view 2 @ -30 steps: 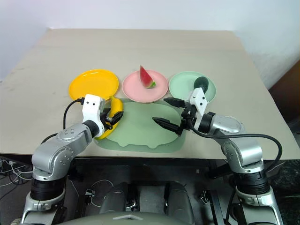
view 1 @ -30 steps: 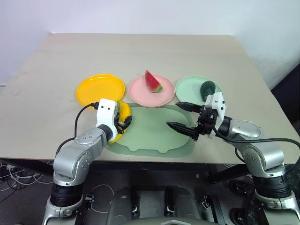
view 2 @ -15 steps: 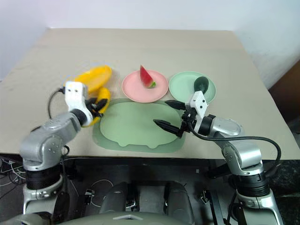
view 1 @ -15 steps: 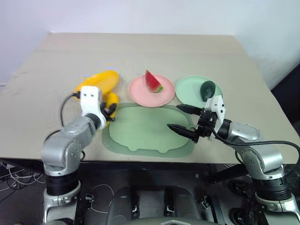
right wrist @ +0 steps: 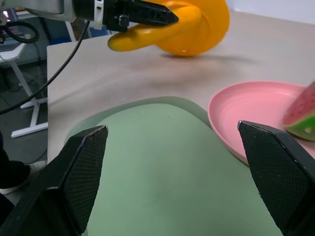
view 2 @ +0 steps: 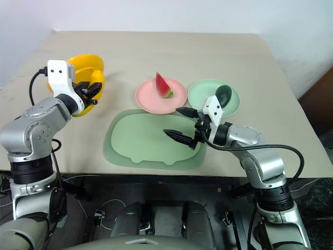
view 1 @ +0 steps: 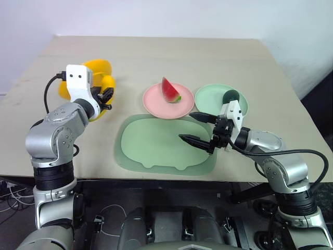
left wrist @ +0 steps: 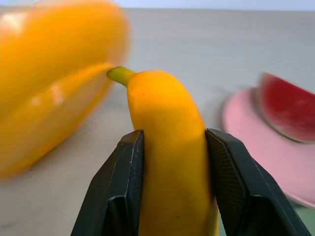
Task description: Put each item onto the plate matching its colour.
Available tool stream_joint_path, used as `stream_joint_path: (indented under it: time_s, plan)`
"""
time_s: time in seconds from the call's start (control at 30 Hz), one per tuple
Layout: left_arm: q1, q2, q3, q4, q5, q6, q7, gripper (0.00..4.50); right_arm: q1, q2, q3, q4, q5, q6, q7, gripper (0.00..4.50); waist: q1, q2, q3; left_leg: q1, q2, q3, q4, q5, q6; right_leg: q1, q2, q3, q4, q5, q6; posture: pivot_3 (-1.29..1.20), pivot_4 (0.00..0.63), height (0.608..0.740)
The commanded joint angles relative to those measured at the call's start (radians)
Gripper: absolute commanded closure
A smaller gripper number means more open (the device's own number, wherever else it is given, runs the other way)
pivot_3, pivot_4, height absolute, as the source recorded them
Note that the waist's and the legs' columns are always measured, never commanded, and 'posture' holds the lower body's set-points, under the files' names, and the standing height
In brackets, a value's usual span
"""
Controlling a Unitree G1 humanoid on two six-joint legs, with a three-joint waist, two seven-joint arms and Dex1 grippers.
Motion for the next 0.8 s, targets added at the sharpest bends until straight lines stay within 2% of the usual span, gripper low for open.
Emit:
stream_joint_path:
  time_s: [0.03, 0.27, 0.5, 0.67, 0.8]
  plan:
    - [-0.002, -0.003, 0.005, -0.078, -0.051, 0.011, -0.041, 2.86, -0.011, -0.014, -0.025, -0.026, 0.017, 0.001, -0.001, 0.0, 0.0, 0.0, 0.0, 0.0, 0.0, 0.0, 0.0, 0.0, 0.0, 0.0, 0.0, 0.0, 0.0, 0.0, 0.0, 0.0, 0.15, 0.695]
    - [0.005, -0.028, 0.019, -0.091, -0.103, -0.003, -0.072, 2.86, -0.001, -0.013, -0.014, -0.021, 0.003, -0.009, 0.001, 0.0, 0.001, 0.0, 0.0, 0.0, 0.0, 0.0, 0.0, 0.0, 0.0, 0.0, 0.0, 0.0, 0.0, 0.0, 0.0, 0.0, 0.15, 0.695]
    - [-0.014, -0.028, 0.037, -0.017, -0.01, -0.123, 0.013, 2.86, 0.0, -0.013, -0.013, -0.021, 0.003, -0.01, 0.002, 0.0, 0.0, 0.0, 0.0, 0.0, 0.0, 0.0, 0.0, 0.0, 0.0, 0.0, 0.0, 0.0, 0.0, 0.0, 0.0, 0.0, 0.15, 0.695]
    - [-0.073, 0.009, 0.056, 0.182, 0.102, -0.262, 0.094, 2.86, -0.006, -0.006, -0.005, -0.014, 0.002, -0.007, 0.0, 0.0, 0.001, 0.0, 0.0, 0.0, 0.0, 0.0, 0.0, 0.0, 0.0, 0.0, 0.0, 0.0, 0.0, 0.0, 0.0, 0.0, 0.15, 0.695]
    - [-0.156, 0.047, 0.054, 0.447, 0.155, -0.377, 0.085, 2.86, -0.012, 0.004, 0.007, -0.003, -0.008, -0.009, -0.009, 0.0, 0.001, 0.0, 0.0, 0.0, 0.0, 0.0, 0.0, 0.0, 0.0, 0.0, 0.0, 0.0, 0.0, 0.0, 0.0, 0.0, 0.15, 0.695]
